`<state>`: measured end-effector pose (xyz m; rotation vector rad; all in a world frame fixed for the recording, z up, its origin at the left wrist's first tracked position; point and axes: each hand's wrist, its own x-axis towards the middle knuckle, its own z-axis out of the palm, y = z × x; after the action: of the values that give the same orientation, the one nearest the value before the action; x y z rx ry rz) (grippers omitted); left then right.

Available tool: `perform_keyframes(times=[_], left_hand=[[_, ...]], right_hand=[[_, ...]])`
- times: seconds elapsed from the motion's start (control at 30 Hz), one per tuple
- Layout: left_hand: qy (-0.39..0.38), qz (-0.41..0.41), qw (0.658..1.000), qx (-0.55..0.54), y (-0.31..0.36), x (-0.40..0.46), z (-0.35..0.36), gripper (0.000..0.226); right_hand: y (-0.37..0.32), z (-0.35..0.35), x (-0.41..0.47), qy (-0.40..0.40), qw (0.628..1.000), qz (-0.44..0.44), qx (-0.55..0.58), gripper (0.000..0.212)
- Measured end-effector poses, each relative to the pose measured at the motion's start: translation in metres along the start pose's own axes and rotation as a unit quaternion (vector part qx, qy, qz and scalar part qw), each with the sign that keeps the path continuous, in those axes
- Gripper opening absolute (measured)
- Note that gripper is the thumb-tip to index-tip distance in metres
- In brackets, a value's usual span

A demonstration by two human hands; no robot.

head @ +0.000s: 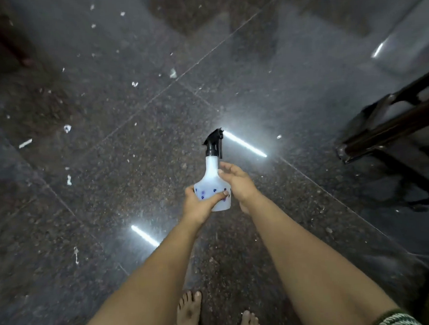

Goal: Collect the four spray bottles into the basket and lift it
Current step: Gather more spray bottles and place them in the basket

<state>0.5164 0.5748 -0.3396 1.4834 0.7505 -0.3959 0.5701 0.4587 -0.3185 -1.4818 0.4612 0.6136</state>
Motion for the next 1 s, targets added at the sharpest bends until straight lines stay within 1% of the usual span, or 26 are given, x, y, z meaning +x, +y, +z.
perform_keyframes(times=[0.1, 0.17, 0.23, 0.33, 0.43, 0.5, 0.6, 0.73, 0.87, 0.93, 1.0], left_hand=[[-0.040, 0.064, 0.995, 0.071, 0.048, -0.023, 0.028, 0.081], [-0.058, 0.103, 0.987, 0.112, 0.077, -0.039, 0.047, 0.083], [-0.085, 0.127, 0.978, 0.145, 0.101, -0.055, 0.064, 0.086], [-0.137, 0.154, 0.966, 0.157, 0.117, -0.087, 0.089, 0.099], [-0.152, 0.223, 0.941, 0.206, 0.120, -0.121, 0.113, 0.104], [-0.179, 0.253, 0.919, 0.244, 0.120, -0.143, 0.131, 0.100], [-0.234, 0.267, 0.884, 0.304, 0.114, -0.176, 0.159, 0.092], [-0.329, 0.241, 0.838, 0.363, 0.101, -0.227, 0.203, 0.085], [-0.457, 0.209, 0.765, 0.403, 0.078, -0.291, 0.243, 0.080], [-0.502, 0.224, 0.722, 0.420, 0.065, -0.332, 0.264, 0.083], [-0.529, 0.263, 0.677, 0.439, 0.052, -0.377, 0.282, 0.094]], right_hand=[[-0.049, -0.029, -0.026, 0.015, 0.999, -0.029, -0.002, 0.020], [-0.075, -0.052, -0.047, 0.049, 0.998, -0.044, 0.007, 0.017], [-0.094, -0.073, -0.070, 0.079, 0.995, -0.056, 0.038, 0.014], [-0.110, -0.101, -0.109, 0.109, 0.987, -0.056, 0.104, 0.008], [-0.111, -0.127, -0.147, 0.146, 0.975, -0.050, 0.158, 0.018], [-0.106, -0.147, -0.176, 0.190, 0.964, -0.049, 0.181, 0.026], [-0.090, -0.178, -0.225, 0.259, 0.941, -0.049, 0.214, 0.036], [-0.059, -0.225, -0.303, 0.335, 0.906, -0.065, 0.249, 0.025], [-0.026, -0.259, -0.394, 0.424, 0.868, -0.058, 0.251, 0.025], [-0.012, -0.270, -0.441, 0.468, 0.838, -0.064, 0.273, 0.023], [0.003, -0.278, -0.487, 0.515, 0.802, -0.066, 0.294, 0.025]])
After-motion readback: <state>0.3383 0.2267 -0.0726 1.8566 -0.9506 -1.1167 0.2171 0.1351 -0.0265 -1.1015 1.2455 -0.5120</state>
